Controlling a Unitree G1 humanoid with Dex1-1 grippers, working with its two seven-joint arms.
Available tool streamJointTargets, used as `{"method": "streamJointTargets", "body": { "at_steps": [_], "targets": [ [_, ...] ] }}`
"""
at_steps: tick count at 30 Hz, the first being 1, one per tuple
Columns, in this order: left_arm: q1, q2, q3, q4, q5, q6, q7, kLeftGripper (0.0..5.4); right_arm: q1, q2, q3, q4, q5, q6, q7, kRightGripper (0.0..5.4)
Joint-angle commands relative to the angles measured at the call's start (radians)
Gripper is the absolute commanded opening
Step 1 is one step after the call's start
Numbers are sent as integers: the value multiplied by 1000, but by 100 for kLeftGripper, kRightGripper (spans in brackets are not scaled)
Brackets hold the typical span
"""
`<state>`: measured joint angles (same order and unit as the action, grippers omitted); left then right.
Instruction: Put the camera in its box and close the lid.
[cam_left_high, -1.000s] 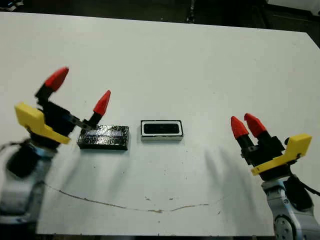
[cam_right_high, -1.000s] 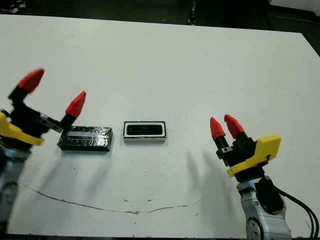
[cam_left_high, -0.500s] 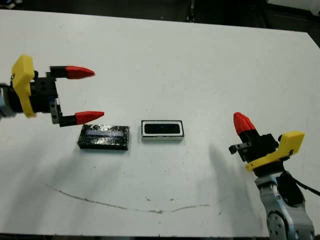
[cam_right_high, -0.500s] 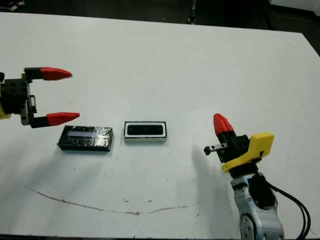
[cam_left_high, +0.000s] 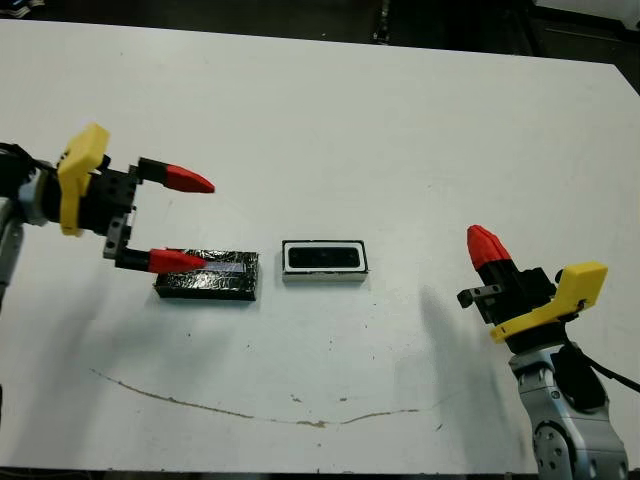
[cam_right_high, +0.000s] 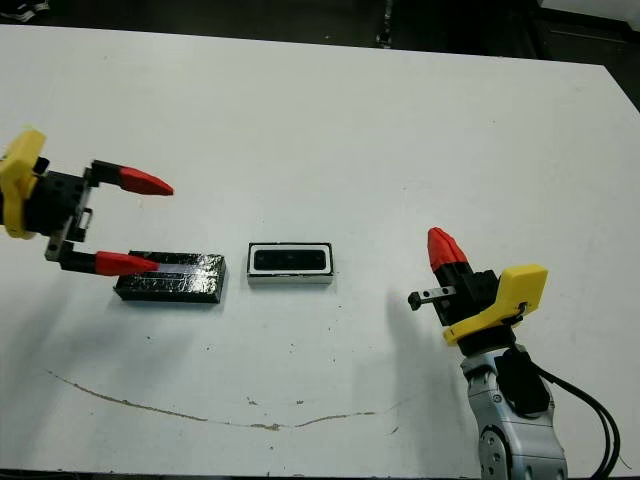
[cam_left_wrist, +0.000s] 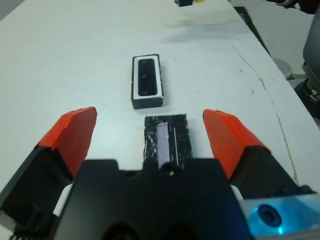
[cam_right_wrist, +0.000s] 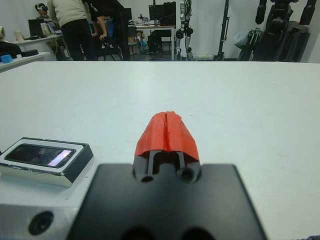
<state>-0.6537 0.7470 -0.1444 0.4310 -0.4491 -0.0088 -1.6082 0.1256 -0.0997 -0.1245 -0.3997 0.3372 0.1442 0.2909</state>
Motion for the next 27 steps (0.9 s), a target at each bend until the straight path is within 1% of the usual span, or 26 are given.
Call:
{"method": "streamJointTargets", "body": {
  "at_steps": [1,3,9,13,17,20,23,27],
  "targets": [
    [28,-18,-26,23,-13,-37,-6,540,10,-19,-7,-2,-5,0,-7,2],
    [29,-21,-26,26,2,-38,-6,540,13,-21,-5,-4,-3,4,-10,2],
    [19,-10,-31,2,83,-17,-4,540,18,-21,-1,-7,1,7,-12,2],
    [4,-3,-57,-9,112,13,-6,540,18,-21,-1,-9,6,8,-11,2],
    [-14,0,-98,8,114,34,-6,540,18,-23,0,-10,4,9,-13,2],
    [-27,-10,-126,24,138,-5,-6,540,18,-26,0,-7,4,4,-10,2],
    [-35,-27,-144,65,140,-35,-6,540,18,-25,0,-8,2,4,-13,2],
    [-40,-43,-153,108,161,-62,-6,540,19,-24,0,-6,10,-2,-7,2]
  ]
}}
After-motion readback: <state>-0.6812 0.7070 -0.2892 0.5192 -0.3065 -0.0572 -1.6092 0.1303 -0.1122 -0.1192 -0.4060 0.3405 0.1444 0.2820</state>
